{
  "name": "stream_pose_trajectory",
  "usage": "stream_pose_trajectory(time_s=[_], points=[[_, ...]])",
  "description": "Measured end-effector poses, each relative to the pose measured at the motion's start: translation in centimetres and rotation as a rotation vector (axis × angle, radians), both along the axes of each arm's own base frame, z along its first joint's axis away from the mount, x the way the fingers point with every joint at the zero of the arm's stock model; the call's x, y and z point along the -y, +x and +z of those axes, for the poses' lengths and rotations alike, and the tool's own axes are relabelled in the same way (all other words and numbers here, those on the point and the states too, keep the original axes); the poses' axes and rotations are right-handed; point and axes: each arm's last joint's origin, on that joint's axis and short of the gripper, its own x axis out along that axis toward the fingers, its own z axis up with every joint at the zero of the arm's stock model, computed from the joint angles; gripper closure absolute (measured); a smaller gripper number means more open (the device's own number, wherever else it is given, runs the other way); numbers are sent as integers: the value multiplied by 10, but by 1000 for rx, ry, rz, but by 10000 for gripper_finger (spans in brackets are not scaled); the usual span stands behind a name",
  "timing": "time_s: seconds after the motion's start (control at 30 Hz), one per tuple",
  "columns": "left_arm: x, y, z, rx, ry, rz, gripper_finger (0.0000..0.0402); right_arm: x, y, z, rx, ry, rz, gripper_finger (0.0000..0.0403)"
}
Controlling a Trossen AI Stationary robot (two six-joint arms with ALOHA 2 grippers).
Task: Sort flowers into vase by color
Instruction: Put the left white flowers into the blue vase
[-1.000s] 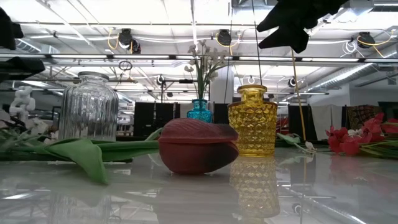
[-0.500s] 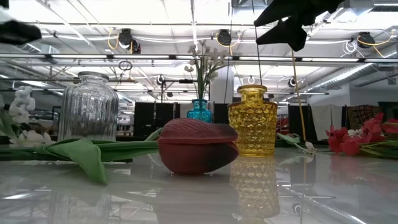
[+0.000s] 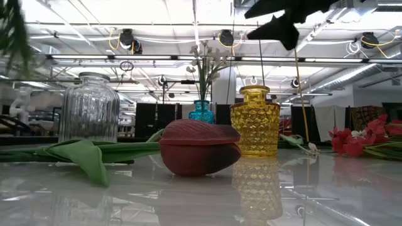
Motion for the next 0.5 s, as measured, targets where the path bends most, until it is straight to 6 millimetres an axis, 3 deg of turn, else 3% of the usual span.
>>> stream_pose_trajectory(time_s=[0.23, 0.5], points=[[-7, 16, 41, 198, 59, -63, 392, -4, 22, -2, 123, -52, 50, 163], [-34, 38, 51, 250, 366, -159, 392, -21, 27, 12, 303, -113, 185, 163]])
